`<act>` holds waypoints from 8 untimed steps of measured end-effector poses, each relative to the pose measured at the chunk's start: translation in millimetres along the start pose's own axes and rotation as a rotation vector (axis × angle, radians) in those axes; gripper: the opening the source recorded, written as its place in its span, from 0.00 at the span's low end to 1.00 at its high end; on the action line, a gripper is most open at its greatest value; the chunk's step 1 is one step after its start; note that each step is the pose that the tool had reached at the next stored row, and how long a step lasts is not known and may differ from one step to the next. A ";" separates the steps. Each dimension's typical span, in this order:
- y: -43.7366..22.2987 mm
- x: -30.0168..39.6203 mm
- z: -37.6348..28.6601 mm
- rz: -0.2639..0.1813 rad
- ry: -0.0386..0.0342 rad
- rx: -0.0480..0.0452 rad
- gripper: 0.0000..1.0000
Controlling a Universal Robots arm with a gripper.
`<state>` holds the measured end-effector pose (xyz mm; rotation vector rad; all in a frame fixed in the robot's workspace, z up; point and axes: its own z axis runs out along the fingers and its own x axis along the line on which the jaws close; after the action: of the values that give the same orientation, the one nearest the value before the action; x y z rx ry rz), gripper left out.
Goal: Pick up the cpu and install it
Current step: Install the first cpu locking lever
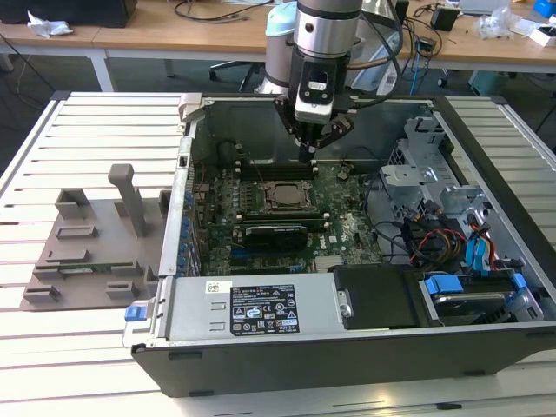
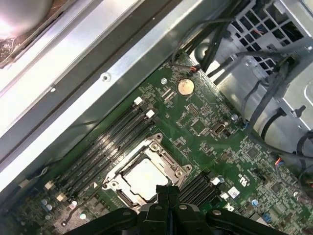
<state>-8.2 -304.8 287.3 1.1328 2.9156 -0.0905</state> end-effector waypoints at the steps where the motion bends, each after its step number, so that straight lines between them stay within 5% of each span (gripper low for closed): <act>1: 0.0 0.0 0.0 -0.019 -0.0009 -0.0006 0.11; 8: 0.0 0.0 0.0 -0.115 -0.0058 -0.0037 0.11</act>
<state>-8.2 -304.8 287.3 0.9617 2.9729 -0.0892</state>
